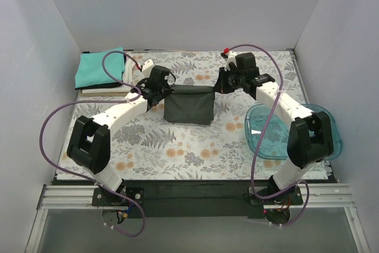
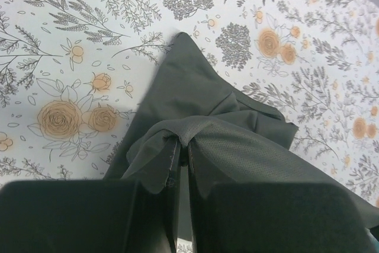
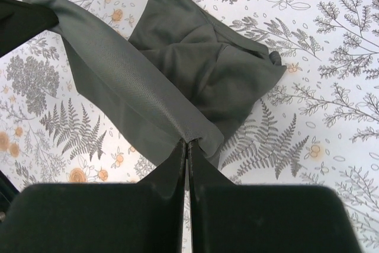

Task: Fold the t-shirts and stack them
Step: Fold the tshirt, then neatly place the folded tshirt to the corner

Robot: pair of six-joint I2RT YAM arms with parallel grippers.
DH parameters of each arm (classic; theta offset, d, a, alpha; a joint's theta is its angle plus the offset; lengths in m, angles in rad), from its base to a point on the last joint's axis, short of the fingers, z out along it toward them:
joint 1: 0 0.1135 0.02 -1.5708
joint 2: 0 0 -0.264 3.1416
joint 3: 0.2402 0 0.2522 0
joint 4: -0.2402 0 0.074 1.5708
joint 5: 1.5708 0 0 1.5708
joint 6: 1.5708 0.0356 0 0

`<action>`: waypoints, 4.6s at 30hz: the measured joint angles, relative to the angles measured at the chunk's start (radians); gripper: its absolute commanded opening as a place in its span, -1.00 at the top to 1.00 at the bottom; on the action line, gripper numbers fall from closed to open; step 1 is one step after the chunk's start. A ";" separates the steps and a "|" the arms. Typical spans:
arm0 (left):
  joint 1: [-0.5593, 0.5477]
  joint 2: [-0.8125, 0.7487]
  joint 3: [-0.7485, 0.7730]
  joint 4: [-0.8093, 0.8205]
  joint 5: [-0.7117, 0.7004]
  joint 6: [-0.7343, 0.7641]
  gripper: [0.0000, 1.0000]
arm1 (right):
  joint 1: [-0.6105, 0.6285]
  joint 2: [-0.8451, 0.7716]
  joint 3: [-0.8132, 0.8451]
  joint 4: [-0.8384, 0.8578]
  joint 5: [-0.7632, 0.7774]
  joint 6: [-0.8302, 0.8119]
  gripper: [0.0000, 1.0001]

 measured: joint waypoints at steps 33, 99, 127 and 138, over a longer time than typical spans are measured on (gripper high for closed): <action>0.161 0.417 0.310 0.035 0.253 0.158 -0.79 | -0.162 0.449 0.361 -0.064 -0.127 -0.058 -0.97; 0.091 0.528 0.307 0.092 -0.276 0.790 1.00 | -0.073 -0.336 -0.508 0.105 0.179 -0.068 -0.97; 0.253 0.387 0.396 0.426 -0.357 1.347 1.00 | -0.074 -0.360 -0.508 0.117 0.326 -0.089 -0.97; 0.258 0.267 0.463 0.386 -0.322 1.339 1.00 | -0.074 -0.359 -0.508 0.117 0.326 -0.093 -0.97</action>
